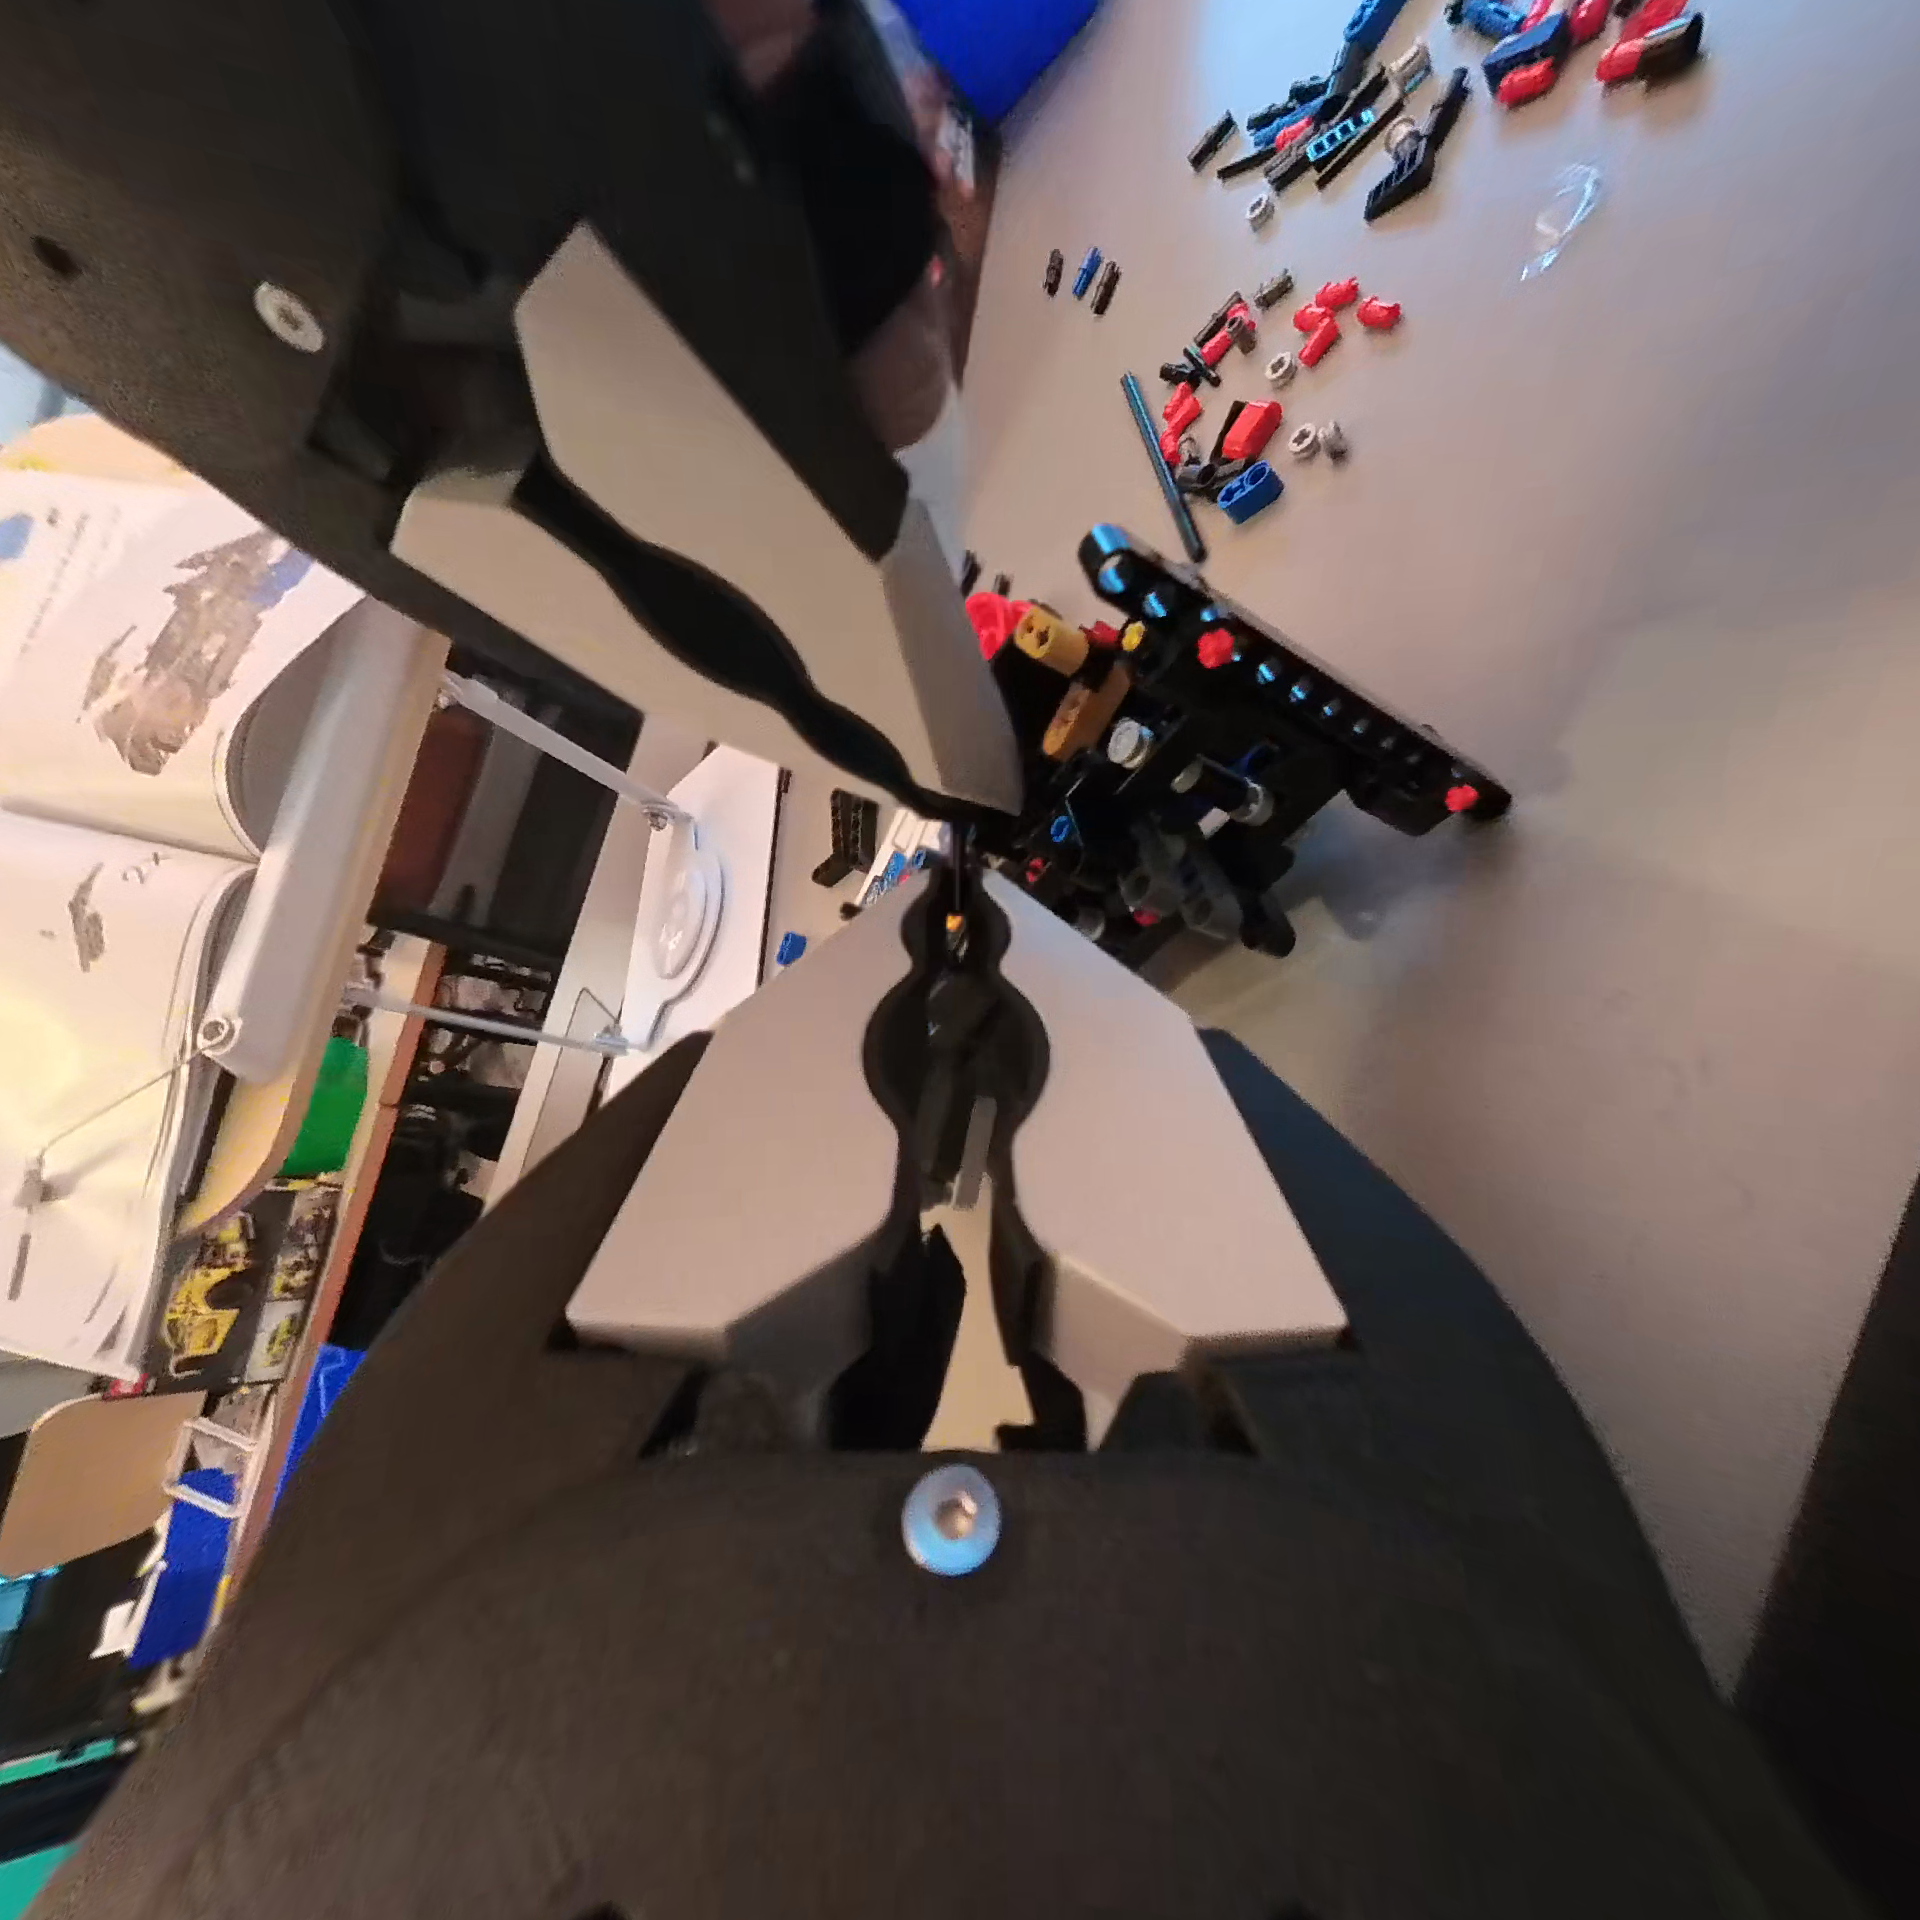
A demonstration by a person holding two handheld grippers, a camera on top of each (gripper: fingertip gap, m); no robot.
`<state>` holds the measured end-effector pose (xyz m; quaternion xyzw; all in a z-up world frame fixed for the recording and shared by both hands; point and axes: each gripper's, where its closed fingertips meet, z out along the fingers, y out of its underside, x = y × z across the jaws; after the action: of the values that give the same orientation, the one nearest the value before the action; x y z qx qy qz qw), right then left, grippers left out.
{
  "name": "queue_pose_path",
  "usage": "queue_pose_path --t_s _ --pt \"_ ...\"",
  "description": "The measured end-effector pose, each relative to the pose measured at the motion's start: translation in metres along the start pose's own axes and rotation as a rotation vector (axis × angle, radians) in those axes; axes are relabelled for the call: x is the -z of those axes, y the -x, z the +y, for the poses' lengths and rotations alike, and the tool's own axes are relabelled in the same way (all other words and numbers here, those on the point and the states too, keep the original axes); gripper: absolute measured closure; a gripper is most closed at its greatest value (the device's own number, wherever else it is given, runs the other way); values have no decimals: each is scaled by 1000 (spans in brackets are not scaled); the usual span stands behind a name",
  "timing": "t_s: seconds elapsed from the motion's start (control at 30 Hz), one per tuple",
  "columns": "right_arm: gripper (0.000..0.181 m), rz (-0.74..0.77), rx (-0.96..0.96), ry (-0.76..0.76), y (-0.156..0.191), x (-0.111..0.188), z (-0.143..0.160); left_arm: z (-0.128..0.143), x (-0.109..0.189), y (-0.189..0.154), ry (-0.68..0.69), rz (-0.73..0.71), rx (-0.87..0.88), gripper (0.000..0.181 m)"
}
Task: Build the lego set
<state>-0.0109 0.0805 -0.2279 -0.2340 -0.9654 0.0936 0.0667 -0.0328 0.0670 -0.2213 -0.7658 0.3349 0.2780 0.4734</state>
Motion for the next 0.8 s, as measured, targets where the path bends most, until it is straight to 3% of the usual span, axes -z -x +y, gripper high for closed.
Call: queue_pose_path --t_s 0.37,0.63,0.8 --pt "181 -83 -112 -173 5 11 -9 -4 8 7 -85 32 29 181" --pt "174 -71 -149 -245 2 17 -11 -6 11 8 -107 41 -59 181" --pt "180 -79 -160 -268 2 13 -16 -5 11 8 -102 45 -101 181"
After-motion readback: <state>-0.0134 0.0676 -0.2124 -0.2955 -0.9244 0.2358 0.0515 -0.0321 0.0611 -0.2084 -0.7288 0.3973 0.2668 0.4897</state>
